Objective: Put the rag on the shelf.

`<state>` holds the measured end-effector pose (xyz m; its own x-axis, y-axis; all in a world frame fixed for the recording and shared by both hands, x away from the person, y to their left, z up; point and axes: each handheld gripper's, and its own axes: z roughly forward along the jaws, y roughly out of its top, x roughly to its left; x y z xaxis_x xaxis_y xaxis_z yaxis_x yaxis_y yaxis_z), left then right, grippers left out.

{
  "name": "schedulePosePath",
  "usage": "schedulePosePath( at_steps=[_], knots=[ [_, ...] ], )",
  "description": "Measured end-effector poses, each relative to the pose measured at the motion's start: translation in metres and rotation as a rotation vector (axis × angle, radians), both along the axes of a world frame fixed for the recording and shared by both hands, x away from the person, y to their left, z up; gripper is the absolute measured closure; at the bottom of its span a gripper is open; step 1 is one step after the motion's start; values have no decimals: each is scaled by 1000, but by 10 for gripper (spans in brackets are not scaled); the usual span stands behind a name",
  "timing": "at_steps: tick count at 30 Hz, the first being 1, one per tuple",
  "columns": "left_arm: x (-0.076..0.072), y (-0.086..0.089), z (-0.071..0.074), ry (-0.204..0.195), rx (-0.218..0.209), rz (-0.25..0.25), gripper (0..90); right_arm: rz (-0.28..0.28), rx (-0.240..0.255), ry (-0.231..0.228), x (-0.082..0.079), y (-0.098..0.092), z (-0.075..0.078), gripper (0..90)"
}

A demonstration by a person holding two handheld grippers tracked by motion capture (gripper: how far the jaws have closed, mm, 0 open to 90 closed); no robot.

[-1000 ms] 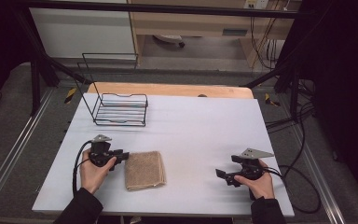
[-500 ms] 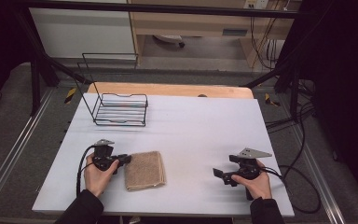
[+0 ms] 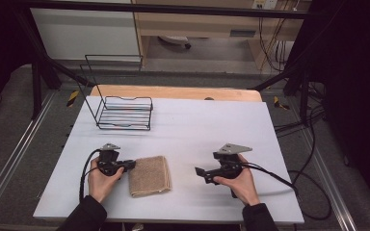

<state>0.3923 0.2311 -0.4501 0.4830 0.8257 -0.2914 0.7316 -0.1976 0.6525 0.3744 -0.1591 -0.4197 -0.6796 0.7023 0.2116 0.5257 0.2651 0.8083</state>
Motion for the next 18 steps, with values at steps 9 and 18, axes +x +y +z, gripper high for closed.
schedulePosePath(
  at_steps=[9,18],
  knots=[
    [-1,-1,0,-23,25,-20,818,31,-43,8,26,73,5,96],
    [-1,-2,-1,-38,32,-31,816,32,-72,61,44,110,-10,197]
  ],
)
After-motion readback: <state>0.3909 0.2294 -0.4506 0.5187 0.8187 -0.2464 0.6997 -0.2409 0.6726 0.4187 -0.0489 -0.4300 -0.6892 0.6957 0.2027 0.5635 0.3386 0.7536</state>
